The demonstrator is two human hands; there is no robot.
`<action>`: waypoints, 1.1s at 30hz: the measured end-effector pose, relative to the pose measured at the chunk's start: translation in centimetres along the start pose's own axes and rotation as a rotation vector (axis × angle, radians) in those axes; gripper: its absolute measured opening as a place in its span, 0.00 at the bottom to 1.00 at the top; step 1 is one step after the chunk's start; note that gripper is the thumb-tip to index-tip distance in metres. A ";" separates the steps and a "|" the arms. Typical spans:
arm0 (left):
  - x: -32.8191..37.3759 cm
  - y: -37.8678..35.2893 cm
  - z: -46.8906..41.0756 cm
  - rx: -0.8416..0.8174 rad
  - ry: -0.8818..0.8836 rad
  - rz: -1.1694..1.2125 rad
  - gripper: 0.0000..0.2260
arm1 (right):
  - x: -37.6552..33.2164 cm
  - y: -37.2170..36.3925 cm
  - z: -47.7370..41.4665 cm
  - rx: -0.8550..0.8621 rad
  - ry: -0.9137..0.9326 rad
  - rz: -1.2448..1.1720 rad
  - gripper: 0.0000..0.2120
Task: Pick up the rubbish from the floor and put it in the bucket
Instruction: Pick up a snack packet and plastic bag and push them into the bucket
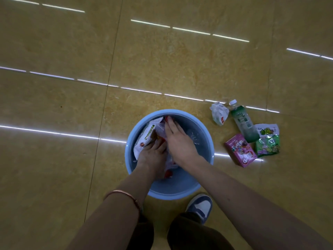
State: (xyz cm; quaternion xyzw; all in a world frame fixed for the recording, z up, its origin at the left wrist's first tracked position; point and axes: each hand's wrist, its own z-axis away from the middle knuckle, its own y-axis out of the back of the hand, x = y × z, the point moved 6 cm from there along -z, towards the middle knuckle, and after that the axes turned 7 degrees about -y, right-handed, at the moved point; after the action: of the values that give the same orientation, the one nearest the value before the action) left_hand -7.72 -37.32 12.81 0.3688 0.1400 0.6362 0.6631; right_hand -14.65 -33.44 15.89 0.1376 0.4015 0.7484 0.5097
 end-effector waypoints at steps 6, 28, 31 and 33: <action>-0.5 -0.6 -2.5 -0.018 0.012 0.011 0.34 | -0.4 -0.7 -3.2 -0.005 -0.046 0.031 0.23; 0.2 14.1 9.2 0.413 0.100 0.262 0.24 | 1.4 10.3 6.5 0.053 -0.154 -0.078 0.28; 2.0 19.1 11.8 0.482 0.049 0.254 0.28 | 2.5 15.1 10.2 0.141 -0.212 -0.248 0.33; 3.5 22.6 12.9 0.493 0.004 0.225 0.28 | 3.8 18.1 12.5 0.188 -0.267 -0.348 0.34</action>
State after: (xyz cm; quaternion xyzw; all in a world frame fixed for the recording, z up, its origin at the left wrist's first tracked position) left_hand -15.49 -39.85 37.83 0.5309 0.2501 0.6533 0.4784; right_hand -20.44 -27.25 36.55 0.2107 0.4162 0.5837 0.6646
